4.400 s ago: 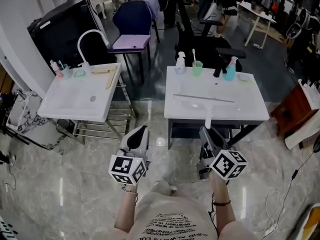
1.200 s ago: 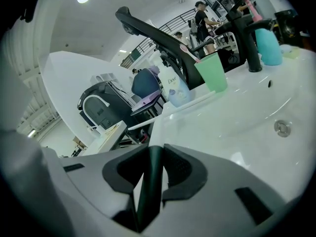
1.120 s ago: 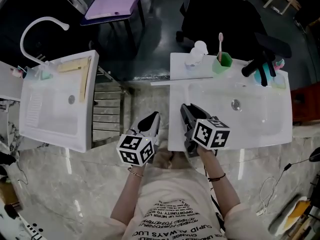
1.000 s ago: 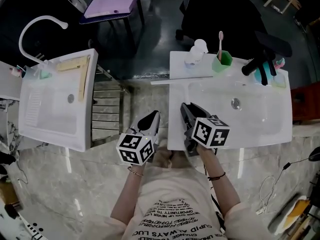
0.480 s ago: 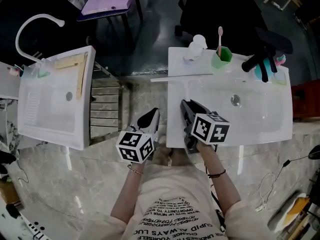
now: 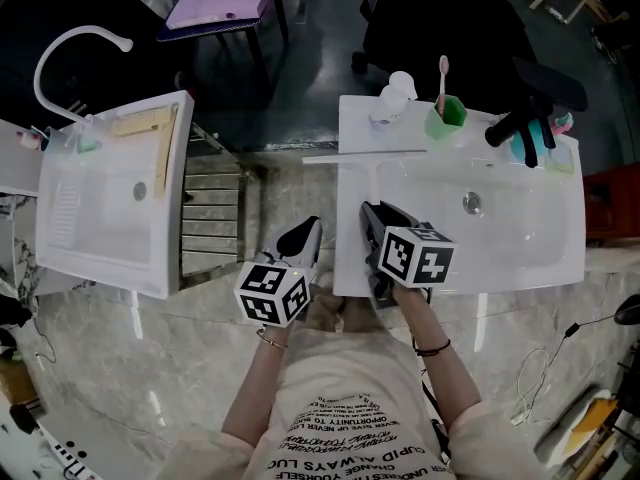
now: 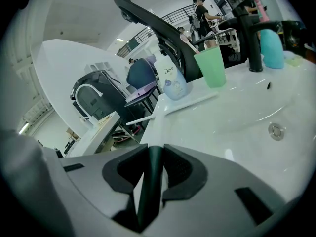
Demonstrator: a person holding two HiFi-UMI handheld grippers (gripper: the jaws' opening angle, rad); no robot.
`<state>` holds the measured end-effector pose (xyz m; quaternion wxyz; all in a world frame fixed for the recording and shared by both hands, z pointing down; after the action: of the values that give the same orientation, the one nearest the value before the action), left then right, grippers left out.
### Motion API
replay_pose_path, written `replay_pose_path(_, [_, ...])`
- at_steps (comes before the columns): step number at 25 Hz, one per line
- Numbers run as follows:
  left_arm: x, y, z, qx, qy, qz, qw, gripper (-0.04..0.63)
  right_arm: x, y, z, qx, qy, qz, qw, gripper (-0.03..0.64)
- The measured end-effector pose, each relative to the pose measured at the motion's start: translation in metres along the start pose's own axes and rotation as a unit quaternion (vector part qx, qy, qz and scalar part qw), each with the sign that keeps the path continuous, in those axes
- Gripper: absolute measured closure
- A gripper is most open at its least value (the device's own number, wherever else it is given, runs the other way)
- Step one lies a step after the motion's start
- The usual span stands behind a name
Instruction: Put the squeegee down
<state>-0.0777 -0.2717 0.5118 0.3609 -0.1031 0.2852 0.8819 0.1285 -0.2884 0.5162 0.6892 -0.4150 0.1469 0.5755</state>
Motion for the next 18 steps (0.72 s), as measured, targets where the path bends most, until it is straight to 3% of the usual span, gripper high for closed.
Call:
replay_pose_path(6, [0.0007, 0.0013, 0.0003, -0.004, 0.002, -0.003, 1.0, 0.572, -0.0007, 0.0038, -0.0008, 0.03, 0.006, 0.014, 0.999, 0.514])
replay_pose_path(18, [-0.0008, -0.0053, -0.0064, -0.013, -0.011, 0.006, 0.9998, 0.572, 0.0042, 0.0055, -0.0037, 0.039, -0.012, -0.007, 0.999, 0.476])
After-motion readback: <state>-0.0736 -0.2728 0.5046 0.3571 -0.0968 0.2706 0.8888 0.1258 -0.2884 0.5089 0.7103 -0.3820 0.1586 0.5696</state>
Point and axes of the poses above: the fingertips, and each gripper's own axes: x backward along the fingers, y to its left, z out of its underside, the point moved 10 cm from there along x, backward along the fingers, and after that the axes turned 8 degrees about z, right-handed, at the moved point
